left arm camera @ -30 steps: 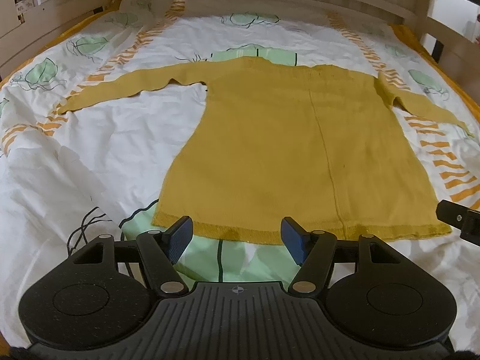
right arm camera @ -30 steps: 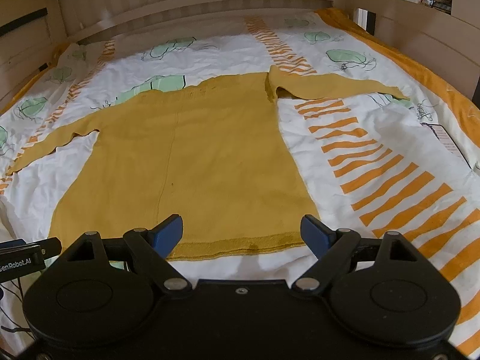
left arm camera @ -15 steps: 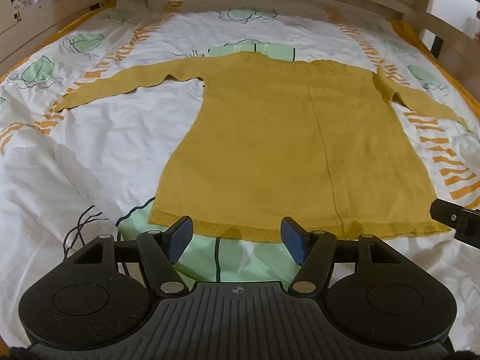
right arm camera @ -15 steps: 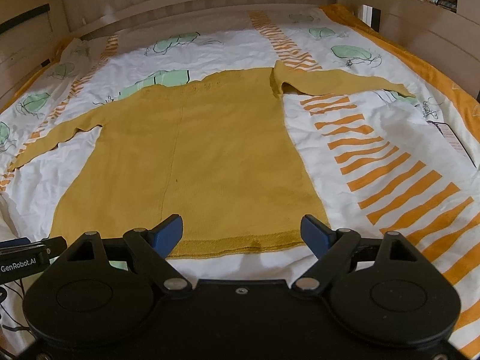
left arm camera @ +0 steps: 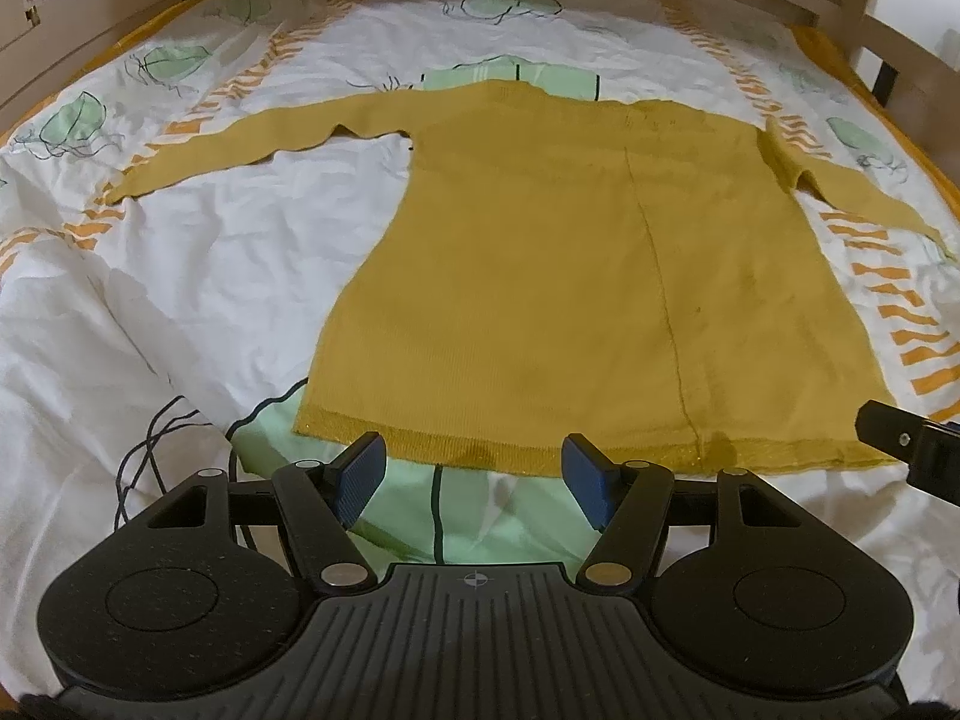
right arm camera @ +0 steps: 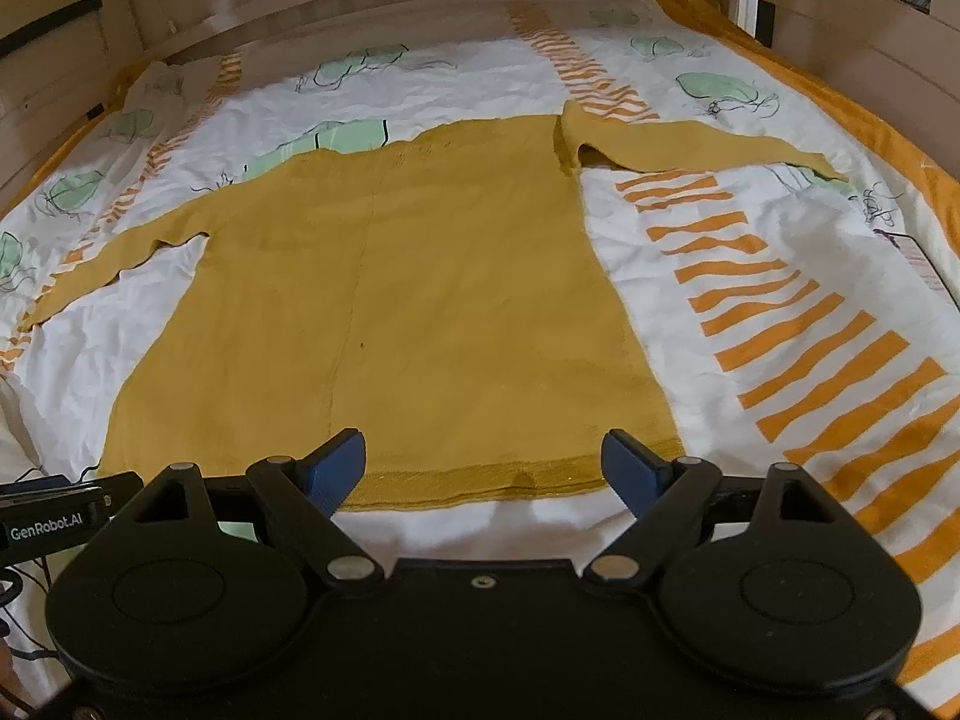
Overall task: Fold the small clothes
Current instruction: 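Move both tools over the spread yellow sweater toward its sleeves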
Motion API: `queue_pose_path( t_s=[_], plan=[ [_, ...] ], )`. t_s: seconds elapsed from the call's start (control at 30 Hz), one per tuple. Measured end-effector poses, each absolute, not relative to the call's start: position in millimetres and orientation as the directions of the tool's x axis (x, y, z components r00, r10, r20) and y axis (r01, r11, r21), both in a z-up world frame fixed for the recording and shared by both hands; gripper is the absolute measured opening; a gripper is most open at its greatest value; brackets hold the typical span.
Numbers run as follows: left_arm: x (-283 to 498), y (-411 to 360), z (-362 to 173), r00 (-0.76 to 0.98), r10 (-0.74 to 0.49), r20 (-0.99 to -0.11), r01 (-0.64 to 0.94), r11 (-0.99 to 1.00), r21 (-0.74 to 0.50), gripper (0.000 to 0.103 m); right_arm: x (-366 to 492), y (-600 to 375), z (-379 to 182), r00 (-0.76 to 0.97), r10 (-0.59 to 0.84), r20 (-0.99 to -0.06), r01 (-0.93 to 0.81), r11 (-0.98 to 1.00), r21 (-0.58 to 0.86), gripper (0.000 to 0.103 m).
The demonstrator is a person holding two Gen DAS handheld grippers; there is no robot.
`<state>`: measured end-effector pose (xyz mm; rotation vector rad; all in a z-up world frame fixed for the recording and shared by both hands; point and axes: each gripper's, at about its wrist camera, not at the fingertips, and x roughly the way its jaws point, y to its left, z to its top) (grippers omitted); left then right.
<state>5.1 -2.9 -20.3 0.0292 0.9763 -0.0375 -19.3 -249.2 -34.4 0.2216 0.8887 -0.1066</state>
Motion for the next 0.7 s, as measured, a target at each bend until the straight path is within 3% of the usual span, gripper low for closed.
queue_pose_path(
  t_s=[0.7],
  plan=[
    [45, 3, -32, 0.458, -0.063, -0.887, 0.032, 0.998, -0.055, 0.063, 20, -253, -51, 0.547, 0.099, -0.831, 0.153, 0.964, 0.216, 0.087]
  ],
)
